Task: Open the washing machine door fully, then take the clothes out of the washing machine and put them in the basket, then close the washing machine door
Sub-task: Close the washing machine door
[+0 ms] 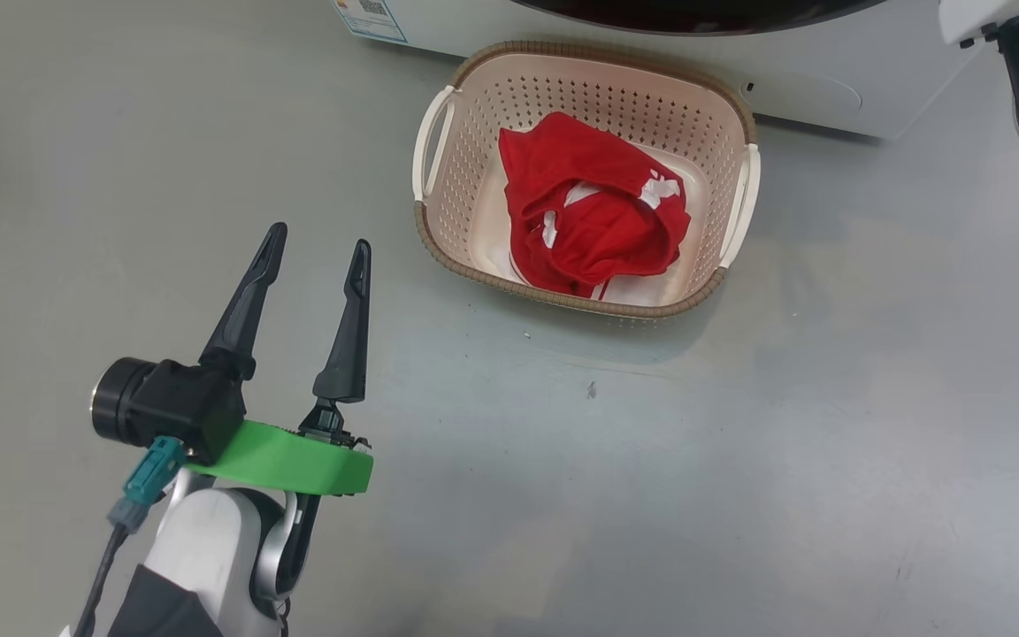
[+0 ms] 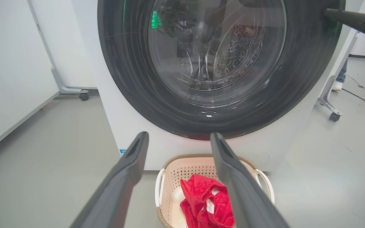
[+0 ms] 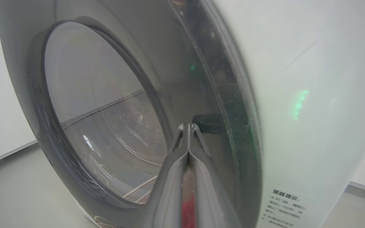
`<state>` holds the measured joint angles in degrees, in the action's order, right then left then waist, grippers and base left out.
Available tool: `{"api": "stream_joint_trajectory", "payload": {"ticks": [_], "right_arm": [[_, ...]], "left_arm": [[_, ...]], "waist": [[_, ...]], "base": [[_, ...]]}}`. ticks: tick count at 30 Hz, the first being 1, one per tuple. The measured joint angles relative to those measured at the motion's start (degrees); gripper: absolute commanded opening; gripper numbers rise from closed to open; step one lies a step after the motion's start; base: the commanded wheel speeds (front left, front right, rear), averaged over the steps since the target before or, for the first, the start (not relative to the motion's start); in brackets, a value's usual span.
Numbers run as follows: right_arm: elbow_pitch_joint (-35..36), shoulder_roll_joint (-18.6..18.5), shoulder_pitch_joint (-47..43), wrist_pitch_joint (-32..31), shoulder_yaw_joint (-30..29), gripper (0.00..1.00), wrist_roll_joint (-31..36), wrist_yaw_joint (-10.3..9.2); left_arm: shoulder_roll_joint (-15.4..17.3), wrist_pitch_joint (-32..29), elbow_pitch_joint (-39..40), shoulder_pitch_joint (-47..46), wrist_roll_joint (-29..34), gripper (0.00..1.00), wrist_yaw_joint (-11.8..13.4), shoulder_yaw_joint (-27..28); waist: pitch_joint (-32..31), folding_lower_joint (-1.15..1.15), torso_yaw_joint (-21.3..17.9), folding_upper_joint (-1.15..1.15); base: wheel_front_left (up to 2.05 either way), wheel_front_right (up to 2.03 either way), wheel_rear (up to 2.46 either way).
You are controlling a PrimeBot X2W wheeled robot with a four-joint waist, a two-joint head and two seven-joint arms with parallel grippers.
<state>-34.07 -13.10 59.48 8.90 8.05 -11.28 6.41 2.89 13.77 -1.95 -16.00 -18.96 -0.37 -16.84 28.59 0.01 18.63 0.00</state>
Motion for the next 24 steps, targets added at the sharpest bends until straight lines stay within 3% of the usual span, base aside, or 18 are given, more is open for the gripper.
{"api": "stream_joint_trajectory", "payload": {"ticks": [16, 24], "right_arm": [[-6.0, 0.1, 2.5, 2.6, -0.5, 0.00, -0.1, -0.07], [-7.5, 2.7, 0.4, 4.1, -0.4, 0.00, -2.8, -0.02]], "left_arm": [[-0.3, 0.5, -3.3, -1.5, 0.0, 1.00, 0.0, -0.4], [-0.4, 0.5, -5.2, -1.5, 0.0, 1.00, 0.0, -0.2]], "waist": [[-0.3, 0.00, 0.7, 0.00], [-2.6, 0.00, 0.3, 0.00]], "base": [[0.00, 0.00, 0.00], [0.00, 0.00, 0.00]]}}
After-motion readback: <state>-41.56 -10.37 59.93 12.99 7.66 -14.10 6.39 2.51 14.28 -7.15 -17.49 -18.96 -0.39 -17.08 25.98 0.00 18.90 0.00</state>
